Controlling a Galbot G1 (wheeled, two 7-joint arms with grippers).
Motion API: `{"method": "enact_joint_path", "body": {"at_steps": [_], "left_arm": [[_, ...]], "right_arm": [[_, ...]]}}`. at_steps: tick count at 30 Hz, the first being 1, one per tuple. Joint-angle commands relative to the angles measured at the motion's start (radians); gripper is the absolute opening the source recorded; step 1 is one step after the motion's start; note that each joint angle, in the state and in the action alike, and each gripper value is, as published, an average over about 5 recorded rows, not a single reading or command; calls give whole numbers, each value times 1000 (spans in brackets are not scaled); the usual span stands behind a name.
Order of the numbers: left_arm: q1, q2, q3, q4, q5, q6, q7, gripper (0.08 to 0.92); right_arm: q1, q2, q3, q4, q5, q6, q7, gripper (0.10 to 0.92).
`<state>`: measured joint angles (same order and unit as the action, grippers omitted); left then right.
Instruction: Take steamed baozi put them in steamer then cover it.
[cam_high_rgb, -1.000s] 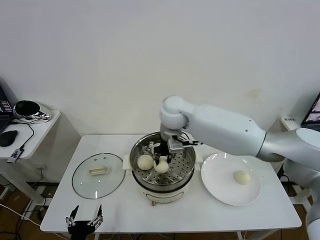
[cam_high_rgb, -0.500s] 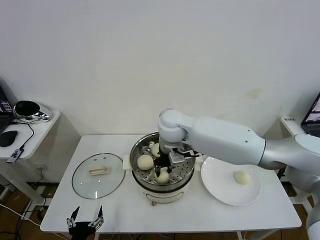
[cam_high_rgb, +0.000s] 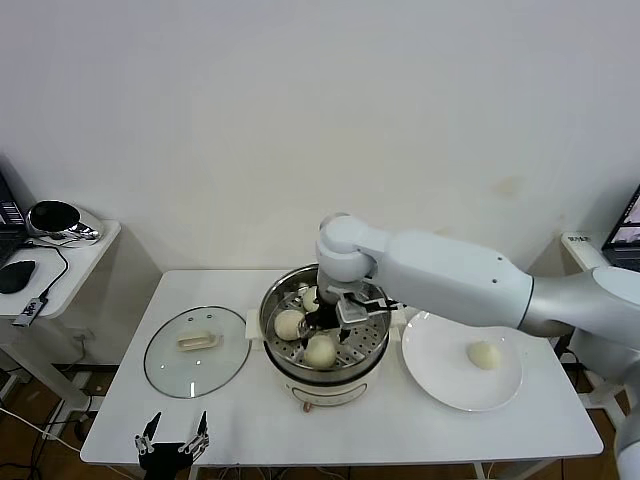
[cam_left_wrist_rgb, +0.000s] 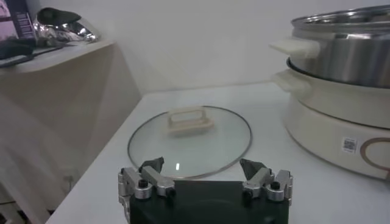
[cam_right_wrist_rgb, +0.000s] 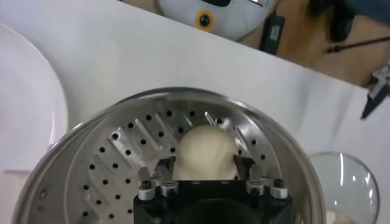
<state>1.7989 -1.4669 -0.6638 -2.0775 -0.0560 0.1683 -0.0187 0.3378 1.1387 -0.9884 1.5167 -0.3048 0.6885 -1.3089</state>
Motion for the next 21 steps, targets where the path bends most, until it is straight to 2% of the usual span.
{"method": "enact_joint_path", "body": {"at_steps": [1,6,13,21], "left_arm": [[3,1,4,-4,3,-1,1,823],[9,6,7,-14,4,-1,2,823],[5,25,6,-12,-6,1,5,823],[-7,63,3,-9,-52,19,18,823]], "right_arm": [[46,-62,49,26,68,-107,-24,816],[125,-177,88,23,221,-264,-56,822],[231,-371,27,-49,440,-658,0,823],[106,-556,76,-92,408,-1023,-32,823]]}}
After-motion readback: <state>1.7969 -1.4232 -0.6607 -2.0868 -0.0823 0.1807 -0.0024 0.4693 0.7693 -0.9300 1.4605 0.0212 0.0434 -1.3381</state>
